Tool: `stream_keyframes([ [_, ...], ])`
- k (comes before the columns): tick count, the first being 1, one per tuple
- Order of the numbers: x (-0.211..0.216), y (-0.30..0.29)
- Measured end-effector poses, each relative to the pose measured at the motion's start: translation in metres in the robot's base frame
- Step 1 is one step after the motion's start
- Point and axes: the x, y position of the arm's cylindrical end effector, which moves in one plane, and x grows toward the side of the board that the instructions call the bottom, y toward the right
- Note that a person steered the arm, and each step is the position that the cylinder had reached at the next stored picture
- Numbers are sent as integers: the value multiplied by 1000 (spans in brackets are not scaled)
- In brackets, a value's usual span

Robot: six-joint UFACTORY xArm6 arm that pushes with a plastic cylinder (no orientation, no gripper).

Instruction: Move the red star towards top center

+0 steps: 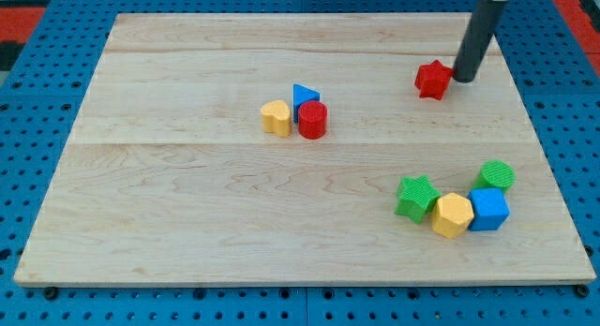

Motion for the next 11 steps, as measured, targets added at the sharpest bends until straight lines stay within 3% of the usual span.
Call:
stream_keyframes([
  [2,4,-19],
  [4,51,-19],
  [6,-4,-37],
  [7,-4,-67],
  [8,-4,-66],
  [9,26,-28],
  [10,31,-43],
  [11,-10,-85],
])
